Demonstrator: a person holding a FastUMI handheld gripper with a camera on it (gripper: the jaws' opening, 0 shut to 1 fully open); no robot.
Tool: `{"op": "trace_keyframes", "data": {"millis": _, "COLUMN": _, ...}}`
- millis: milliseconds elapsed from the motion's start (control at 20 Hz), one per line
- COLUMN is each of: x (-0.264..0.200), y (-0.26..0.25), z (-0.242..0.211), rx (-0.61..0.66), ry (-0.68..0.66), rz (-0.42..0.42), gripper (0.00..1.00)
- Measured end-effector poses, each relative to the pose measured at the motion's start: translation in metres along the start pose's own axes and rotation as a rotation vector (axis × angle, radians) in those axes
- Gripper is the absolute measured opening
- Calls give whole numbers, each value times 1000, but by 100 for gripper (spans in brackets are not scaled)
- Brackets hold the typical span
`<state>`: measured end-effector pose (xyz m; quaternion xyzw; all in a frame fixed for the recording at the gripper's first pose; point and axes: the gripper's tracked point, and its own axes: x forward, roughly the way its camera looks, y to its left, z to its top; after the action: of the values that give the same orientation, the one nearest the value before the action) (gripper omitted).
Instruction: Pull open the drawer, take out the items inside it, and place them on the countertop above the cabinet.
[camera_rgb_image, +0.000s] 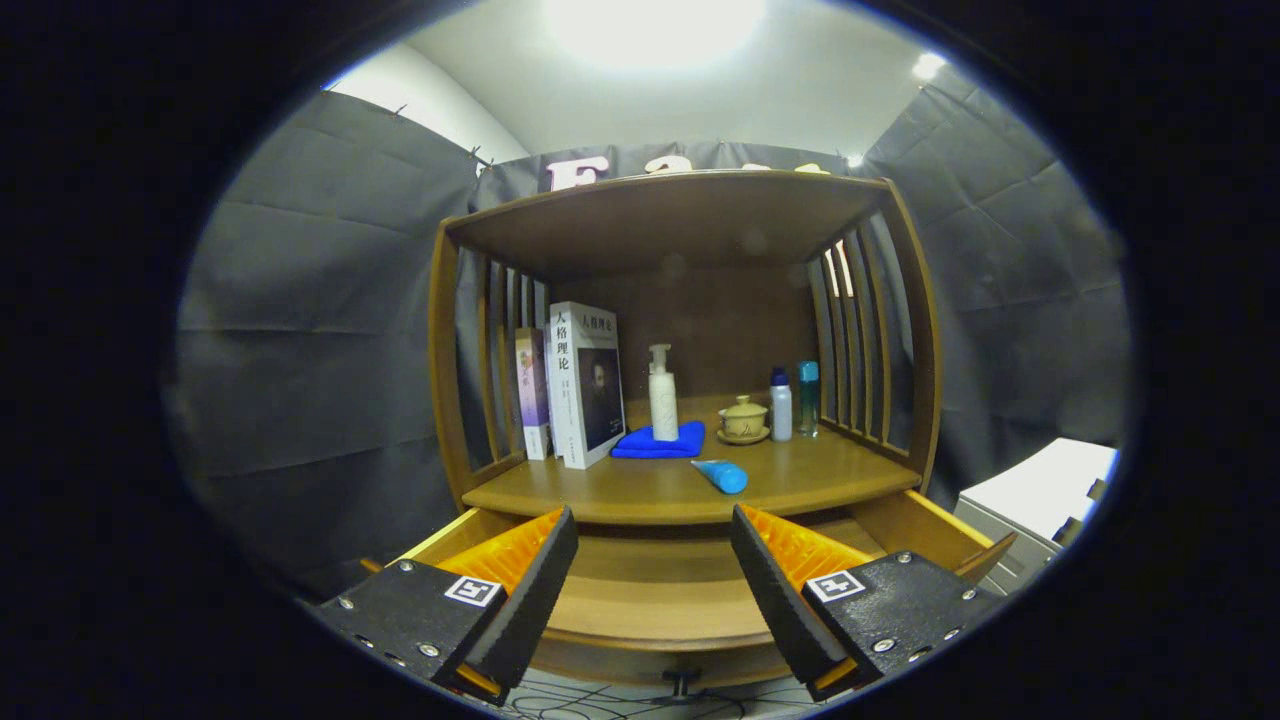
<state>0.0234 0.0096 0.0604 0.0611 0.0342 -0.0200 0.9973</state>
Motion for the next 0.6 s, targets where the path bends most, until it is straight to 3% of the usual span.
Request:
{"op": "trace_keyframes", "data": {"millis": 250, "x": -14, "y": 2, "z": -26, "rx": -69, "ry": -3, "rz": -13, "gripper": 95}}
{"op": "trace_keyframes", "data": {"millis": 600, "x": -35, "y": -5, "z": -74, "rx": -9, "ry": 70, "rz": -55, "gripper": 96}}
